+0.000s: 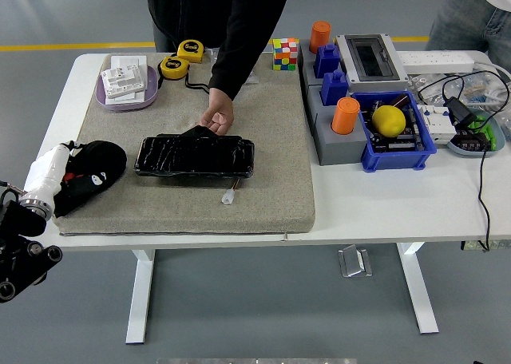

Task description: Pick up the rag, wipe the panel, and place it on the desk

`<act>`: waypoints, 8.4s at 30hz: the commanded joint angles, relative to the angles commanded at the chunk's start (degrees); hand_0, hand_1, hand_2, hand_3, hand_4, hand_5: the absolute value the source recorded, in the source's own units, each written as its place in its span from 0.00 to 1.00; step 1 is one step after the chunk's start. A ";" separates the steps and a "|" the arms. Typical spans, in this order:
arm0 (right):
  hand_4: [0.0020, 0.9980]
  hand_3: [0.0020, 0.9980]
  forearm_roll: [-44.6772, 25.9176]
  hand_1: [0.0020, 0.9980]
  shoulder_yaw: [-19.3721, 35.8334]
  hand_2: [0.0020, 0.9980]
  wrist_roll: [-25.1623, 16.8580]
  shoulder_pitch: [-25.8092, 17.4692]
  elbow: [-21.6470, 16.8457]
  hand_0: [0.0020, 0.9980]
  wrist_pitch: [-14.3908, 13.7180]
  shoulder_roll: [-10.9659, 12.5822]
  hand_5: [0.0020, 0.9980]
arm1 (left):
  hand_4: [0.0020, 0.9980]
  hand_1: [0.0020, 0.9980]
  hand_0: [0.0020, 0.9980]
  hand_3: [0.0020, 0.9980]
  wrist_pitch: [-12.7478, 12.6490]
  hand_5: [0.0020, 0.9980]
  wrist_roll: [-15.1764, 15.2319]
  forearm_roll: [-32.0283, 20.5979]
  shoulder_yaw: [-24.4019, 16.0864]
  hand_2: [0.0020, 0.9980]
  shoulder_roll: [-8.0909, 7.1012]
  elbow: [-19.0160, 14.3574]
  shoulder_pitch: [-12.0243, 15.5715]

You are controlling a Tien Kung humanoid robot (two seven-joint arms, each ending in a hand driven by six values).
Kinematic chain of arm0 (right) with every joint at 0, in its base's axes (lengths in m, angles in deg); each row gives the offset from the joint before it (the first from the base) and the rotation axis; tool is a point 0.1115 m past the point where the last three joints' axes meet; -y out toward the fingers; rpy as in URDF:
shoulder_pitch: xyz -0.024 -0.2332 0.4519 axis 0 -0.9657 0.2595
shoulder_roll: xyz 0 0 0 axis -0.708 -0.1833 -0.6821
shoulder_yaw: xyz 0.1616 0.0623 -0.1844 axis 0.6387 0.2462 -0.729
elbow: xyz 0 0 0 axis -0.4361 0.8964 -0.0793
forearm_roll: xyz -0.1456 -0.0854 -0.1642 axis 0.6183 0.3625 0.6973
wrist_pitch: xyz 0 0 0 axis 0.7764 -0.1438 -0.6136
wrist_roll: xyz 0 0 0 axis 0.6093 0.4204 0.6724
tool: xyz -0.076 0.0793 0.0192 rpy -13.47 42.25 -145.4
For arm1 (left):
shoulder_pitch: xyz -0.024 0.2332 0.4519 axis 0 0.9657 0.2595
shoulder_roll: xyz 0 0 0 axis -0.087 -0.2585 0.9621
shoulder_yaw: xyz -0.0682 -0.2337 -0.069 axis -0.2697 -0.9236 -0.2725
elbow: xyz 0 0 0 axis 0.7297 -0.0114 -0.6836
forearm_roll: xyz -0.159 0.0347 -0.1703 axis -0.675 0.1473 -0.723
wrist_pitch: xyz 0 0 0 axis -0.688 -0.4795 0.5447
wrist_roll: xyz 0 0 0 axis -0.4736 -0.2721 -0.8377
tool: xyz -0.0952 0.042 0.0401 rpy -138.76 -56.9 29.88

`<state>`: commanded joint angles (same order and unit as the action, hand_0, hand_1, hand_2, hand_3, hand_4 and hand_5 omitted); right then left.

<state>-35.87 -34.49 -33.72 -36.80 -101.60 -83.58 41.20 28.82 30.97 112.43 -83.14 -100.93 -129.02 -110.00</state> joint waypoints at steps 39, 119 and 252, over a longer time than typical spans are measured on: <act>1.00 0.60 2.44 0.57 4.32 0.70 -0.06 -0.04 0.01 0.76 -0.27 -0.08 0.55 | 0.38 0.15 0.19 0.68 -1.69 0.00 -0.49 2.51 0.23 0.68 0.55 0.95 -0.37; 1.00 0.60 1.18 0.57 1.37 0.70 -0.27 0.75 0.42 0.76 0.60 2.06 0.55 | 0.28 0.13 0.19 0.49 0.70 0.00 -9.26 8.35 15.30 0.51 8.71 -9.87 -13.30; 1.00 0.60 1.75 0.57 2.78 0.70 0.14 0.29 0.99 0.76 0.49 1.10 0.55 | 0.27 0.12 0.19 0.49 1.21 0.00 -10.28 10.10 12.88 0.50 3.37 -3.94 -14.25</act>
<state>-34.12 -31.71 -33.58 -36.51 -100.61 -83.09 42.29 30.02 20.70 122.54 -70.26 -97.56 -132.96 -124.25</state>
